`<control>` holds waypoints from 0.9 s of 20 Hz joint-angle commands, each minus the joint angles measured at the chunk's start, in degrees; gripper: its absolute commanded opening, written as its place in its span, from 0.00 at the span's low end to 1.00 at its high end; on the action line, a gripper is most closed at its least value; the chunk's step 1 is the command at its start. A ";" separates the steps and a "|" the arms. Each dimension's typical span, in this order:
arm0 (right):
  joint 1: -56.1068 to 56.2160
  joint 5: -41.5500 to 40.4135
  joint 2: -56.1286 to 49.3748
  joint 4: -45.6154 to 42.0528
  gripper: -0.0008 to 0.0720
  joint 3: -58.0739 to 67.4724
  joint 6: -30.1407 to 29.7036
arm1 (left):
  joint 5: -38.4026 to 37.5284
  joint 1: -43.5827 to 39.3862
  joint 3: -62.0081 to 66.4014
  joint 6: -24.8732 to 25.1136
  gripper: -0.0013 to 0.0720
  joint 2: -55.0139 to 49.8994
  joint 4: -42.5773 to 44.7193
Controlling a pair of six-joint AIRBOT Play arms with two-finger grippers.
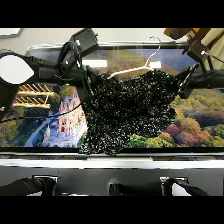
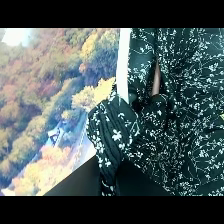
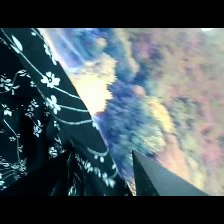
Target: Fold the clothes and pants, and hang the long-sleeved shirts on hangers.
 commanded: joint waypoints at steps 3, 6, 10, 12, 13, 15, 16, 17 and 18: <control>-0.04 1.60 -1.27 1.36 0.06 0.02 0.26 | 0.04 -0.02 0.04 0.00 0.04 0.02 0.00; -0.04 3.89 -0.20 0.79 0.06 0.02 0.24 | 0.13 -0.02 0.04 -0.02 0.05 0.02 0.00; -0.04 9.22 5.33 -5.90 0.06 0.02 2.82 | 0.39 0.11 0.04 -1.68 0.38 0.02 0.04; -0.04 8.90 9.73 -10.19 0.06 0.02 9.84 | 3.45 0.44 0.04 -9.38 0.59 0.04 0.07; -0.04 8.87 11.87 -12.00 0.05 0.02 13.51 | 5.66 0.83 0.04 -14.36 0.73 0.04 0.07; -0.04 8.94 16.31 -15.76 0.05 0.02 20.46 | 8.74 1.97 0.04 -24.22 0.86 0.04 0.04; -0.04 8.85 18.62 -17.75 0.05 0.02 22.25 | 9.31 2.64 0.07 -28.15 0.86 0.09 0.02; -0.04 8.50 20.72 -19.37 0.05 0.02 23.06 | 9.38 3.26 0.07 -31.17 0.86 0.20 0.04; -0.04 7.43 23.02 -21.11 0.05 0.02 24.61 | 9.42 3.96 0.07 -34.80 0.86 0.35 0.02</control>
